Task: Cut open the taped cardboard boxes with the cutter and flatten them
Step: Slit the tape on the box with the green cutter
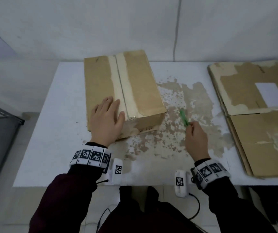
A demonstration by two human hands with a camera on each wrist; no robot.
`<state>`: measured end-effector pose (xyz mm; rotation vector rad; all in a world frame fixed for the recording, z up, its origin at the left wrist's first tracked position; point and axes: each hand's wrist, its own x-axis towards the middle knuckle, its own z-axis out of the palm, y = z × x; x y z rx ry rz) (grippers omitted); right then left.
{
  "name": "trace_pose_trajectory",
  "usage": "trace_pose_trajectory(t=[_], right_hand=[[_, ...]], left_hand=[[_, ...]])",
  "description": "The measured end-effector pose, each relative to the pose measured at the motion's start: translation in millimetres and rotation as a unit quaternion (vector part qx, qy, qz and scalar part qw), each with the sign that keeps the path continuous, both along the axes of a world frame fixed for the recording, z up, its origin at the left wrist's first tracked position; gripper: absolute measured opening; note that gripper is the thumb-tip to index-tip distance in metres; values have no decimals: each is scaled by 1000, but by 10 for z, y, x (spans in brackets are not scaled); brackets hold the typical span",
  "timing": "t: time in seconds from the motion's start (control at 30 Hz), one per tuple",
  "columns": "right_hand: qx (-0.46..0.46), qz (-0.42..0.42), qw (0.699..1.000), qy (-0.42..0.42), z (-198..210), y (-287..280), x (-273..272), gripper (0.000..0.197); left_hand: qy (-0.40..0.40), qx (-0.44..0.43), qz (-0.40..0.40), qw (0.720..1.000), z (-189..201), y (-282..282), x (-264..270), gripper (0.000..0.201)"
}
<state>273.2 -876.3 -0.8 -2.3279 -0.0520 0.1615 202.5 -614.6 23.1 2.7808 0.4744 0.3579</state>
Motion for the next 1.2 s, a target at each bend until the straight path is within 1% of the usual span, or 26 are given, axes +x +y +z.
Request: trace_pose_trajectory(t=[0.07, 0.13, 0.23, 0.27, 0.33, 0.43, 0.5, 0.57, 0.63, 0.77, 0.83, 1.03, 1.13, 1.2], right_hand=[[54, 36, 997, -44, 321, 239, 105, 16], [86, 87, 991, -57, 568, 525, 221, 15], [77, 168, 982, -33, 800, 1025, 428, 13], [64, 188, 980, -20, 840, 1202, 516, 14], [28, 211, 977, -31, 876, 1556, 715, 21], [-39, 228, 971, -56, 907, 2037, 1016, 31], [-95, 245, 964, -47, 893, 2296, 1193, 35], [-132, 249, 959, -43, 880, 2481, 1313, 36], [-152, 244, 956, -52, 876, 2598, 1386, 35], [-197, 248, 945, -77, 896, 2679, 1466, 32], [-220, 254, 938, -89, 901, 2675, 1495, 32], [-266, 274, 920, -91, 1007, 2700, 1449, 37], [-280, 277, 914, -92, 1055, 2687, 1369, 34], [-281, 282, 914, -77, 1057, 2633, 1295, 32]], left_hand=[[33, -38, -24, 998, 110, 100, 5, 50], [41, -81, -52, 994, 221, 251, 30, 40], [36, -178, -72, 981, 349, 529, 93, 32], [29, -193, -69, 978, 358, 607, 117, 31], [9, -190, -62, 980, 310, 718, 155, 31], [-13, -189, -58, 980, 157, 714, 161, 43], [-6, -153, -53, 987, 43, 657, 155, 45], [-12, -114, -40, 993, -37, 612, 149, 42], [-30, -95, -32, 995, -65, 586, 147, 42], [-33, -56, -38, 997, -94, 560, 147, 49], [-35, -53, -36, 997, -99, 551, 148, 47], [-40, -45, -23, 998, -115, 513, 160, 42], [-43, -41, -18, 998, -123, 502, 175, 38], [-46, -39, -16, 998, -129, 496, 181, 36]])
